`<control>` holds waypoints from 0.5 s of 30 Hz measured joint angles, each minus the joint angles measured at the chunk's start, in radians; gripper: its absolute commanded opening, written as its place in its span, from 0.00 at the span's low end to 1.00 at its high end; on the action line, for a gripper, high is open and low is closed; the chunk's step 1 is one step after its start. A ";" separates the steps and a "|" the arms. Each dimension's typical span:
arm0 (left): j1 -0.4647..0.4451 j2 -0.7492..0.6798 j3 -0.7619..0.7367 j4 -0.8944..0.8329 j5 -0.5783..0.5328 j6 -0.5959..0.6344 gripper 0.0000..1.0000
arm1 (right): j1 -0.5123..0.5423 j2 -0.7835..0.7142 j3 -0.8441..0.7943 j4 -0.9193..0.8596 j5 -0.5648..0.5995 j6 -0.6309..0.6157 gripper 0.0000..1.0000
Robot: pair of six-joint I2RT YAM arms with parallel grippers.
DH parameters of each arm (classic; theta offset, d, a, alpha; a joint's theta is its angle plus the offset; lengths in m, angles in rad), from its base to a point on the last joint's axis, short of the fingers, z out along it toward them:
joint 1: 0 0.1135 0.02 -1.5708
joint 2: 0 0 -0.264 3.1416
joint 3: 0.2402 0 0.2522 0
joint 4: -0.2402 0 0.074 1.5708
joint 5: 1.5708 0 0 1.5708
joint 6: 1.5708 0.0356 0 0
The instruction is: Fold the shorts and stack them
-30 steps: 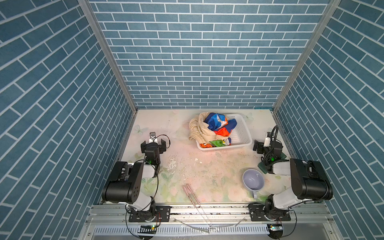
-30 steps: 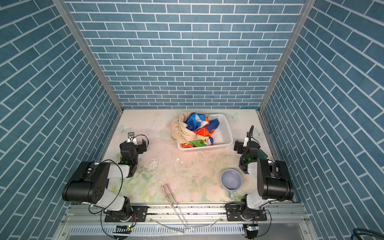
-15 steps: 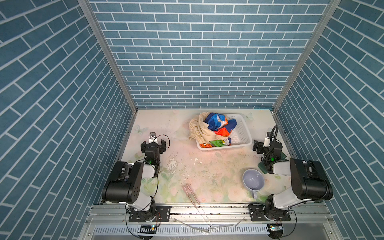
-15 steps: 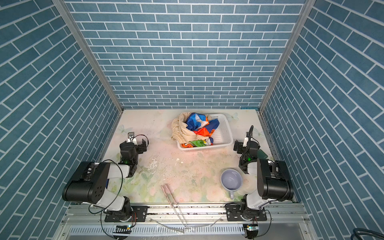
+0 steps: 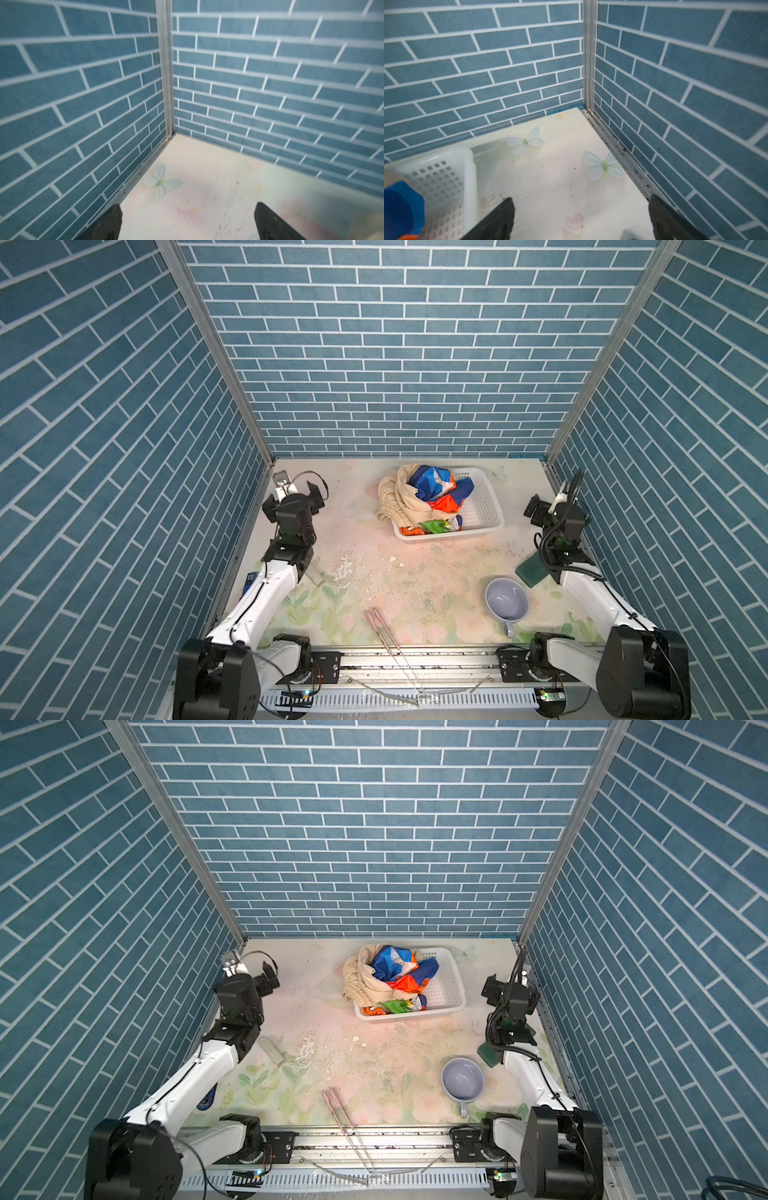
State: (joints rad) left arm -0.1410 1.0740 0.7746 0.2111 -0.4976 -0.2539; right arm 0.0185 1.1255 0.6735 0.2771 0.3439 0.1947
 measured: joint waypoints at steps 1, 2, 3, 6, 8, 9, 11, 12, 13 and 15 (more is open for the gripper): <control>0.000 -0.030 0.037 -0.056 -0.007 -0.053 1.00 | 0.016 -0.010 0.038 -0.056 0.029 0.012 0.99; 0.000 -0.056 0.060 -0.100 -0.007 -0.092 1.00 | 0.033 -0.021 0.067 -0.109 0.058 0.020 0.99; 0.002 -0.084 0.075 -0.142 -0.005 -0.129 1.00 | 0.050 -0.033 0.090 -0.165 0.078 0.028 0.99; 0.008 -0.130 0.089 -0.237 0.052 -0.212 0.90 | 0.096 -0.040 0.150 -0.335 0.095 0.045 0.98; 0.006 -0.126 0.088 -0.270 0.126 -0.249 0.85 | 0.122 -0.024 0.184 -0.436 0.068 0.044 0.92; 0.002 -0.105 0.088 -0.284 0.174 -0.280 0.81 | 0.134 -0.016 0.197 -0.477 0.049 0.045 0.89; -0.016 -0.043 0.089 -0.306 0.253 -0.320 0.77 | 0.160 -0.004 0.215 -0.546 0.002 0.045 0.81; -0.032 0.003 0.090 -0.321 0.286 -0.336 0.77 | 0.174 0.000 0.224 -0.577 -0.027 0.044 0.76; -0.053 0.059 0.091 -0.334 0.316 -0.350 0.77 | 0.185 0.005 0.236 -0.610 -0.058 0.045 0.74; -0.103 0.167 0.091 -0.358 0.364 -0.369 0.78 | 0.201 0.018 0.267 -0.662 -0.106 0.046 0.70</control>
State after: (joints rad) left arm -0.2440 1.2411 0.8654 -0.1471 -0.1337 -0.6228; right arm 0.2192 1.1431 0.9405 -0.3847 0.2382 0.2405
